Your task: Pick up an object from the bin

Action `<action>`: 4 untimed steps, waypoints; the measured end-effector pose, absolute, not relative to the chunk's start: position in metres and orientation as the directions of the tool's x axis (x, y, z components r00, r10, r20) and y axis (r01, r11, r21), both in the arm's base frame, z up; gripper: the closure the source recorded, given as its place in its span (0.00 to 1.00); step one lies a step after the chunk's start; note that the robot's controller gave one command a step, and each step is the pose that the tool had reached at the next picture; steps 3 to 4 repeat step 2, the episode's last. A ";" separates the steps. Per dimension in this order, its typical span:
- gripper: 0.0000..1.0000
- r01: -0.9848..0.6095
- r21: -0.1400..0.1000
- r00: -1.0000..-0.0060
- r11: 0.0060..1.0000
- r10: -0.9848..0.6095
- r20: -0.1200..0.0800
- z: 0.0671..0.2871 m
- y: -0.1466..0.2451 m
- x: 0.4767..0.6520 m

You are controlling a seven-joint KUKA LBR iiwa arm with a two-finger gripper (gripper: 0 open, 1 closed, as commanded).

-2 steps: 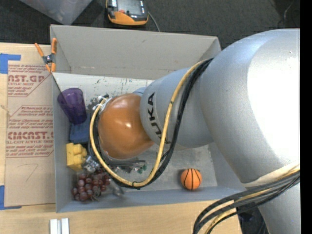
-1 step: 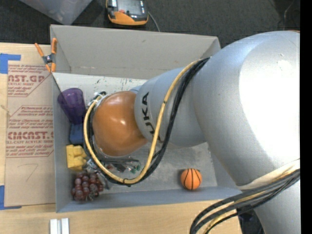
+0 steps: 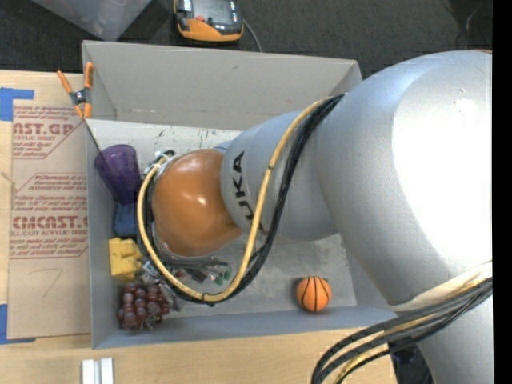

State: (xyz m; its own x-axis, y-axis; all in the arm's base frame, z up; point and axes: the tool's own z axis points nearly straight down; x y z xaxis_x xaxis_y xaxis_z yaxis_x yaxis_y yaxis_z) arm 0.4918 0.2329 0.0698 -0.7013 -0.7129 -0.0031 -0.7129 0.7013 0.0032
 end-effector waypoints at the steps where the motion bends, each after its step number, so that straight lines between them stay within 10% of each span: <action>1: 1.00 -0.713 0.007 -0.701 0.702 -0.713 0.006 0.099 0.232 0.489; 2: 1.00 -0.713 0.007 -0.701 0.701 -0.713 0.003 0.135 0.233 0.489; 4: 1.00 -0.713 0.007 -0.701 0.701 -0.713 0.003 0.135 0.233 0.489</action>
Offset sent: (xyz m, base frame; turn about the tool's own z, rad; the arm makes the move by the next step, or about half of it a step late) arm -0.0032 -0.0009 0.1009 0.0003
